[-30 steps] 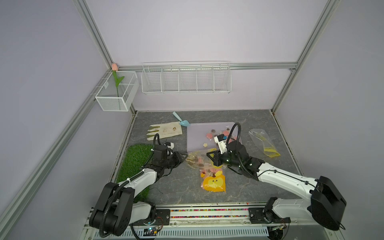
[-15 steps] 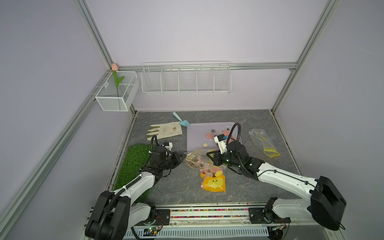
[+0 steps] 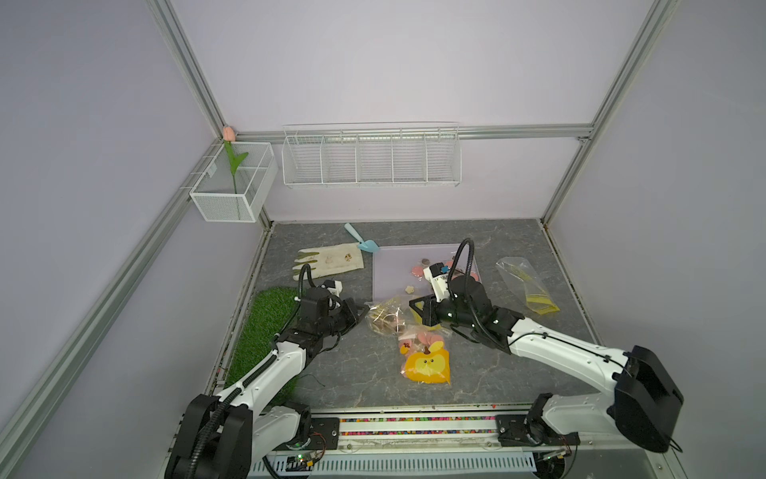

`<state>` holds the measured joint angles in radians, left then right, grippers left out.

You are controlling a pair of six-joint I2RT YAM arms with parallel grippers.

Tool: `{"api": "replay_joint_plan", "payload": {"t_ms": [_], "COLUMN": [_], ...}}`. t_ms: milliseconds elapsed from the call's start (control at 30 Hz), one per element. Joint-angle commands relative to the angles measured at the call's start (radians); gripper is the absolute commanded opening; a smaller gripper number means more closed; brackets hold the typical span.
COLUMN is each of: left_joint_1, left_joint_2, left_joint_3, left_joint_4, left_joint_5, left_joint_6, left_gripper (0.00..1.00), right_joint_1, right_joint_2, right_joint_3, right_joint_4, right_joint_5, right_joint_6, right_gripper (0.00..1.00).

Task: Pour cookies out of the ziploc bag
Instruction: 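Pour the cookies out of the ziploc bag onto the tray.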

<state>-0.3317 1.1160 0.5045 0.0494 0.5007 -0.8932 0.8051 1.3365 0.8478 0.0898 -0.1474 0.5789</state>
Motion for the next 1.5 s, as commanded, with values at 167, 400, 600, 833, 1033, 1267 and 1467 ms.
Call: {"api": "replay_joint_plan", "payload": {"t_ms": [167, 400, 600, 833, 1033, 1267, 1467], "left_joint_1": [0.006, 0.015, 0.029, 0.03, 0.0, -0.061, -0.091], "left_joint_2": [-0.019, 0.076, 0.159, 0.28, 0.346, 0.448, 0.532], "left_joint_3": [0.205, 0.365, 0.473, 0.516, 0.56, 0.654, 0.733], "left_joint_4": [-0.144, -0.233, -0.271, -0.184, -0.166, -0.152, -0.146], "left_joint_5": [-0.061, -0.105, -0.146, -0.049, -0.061, -0.099, -0.102], "left_joint_6": [0.083, 0.15, 0.214, 0.164, 0.168, 0.168, 0.163], "left_gripper": [0.0, 0.0, 0.0, 0.0, 0.0, 0.0, 0.0], "right_joint_1": [-0.055, -0.116, -0.138, -0.218, -0.282, -0.352, -0.396], "right_joint_2": [0.105, 0.264, 0.396, 0.537, 0.582, 0.624, 0.658], "right_joint_3": [0.148, 0.234, 0.267, 0.268, 0.273, 0.31, 0.348], "right_joint_4": [-0.033, 0.038, 0.139, 0.283, 0.293, 0.257, 0.237], "right_joint_5": [-0.009, -0.093, -0.143, -0.223, -0.248, -0.252, -0.26], "right_joint_6": [-0.002, 0.014, 0.026, 0.108, 0.091, 0.048, 0.016], "right_gripper": [0.07, 0.07, 0.07, 0.07, 0.07, 0.07, 0.07]}}
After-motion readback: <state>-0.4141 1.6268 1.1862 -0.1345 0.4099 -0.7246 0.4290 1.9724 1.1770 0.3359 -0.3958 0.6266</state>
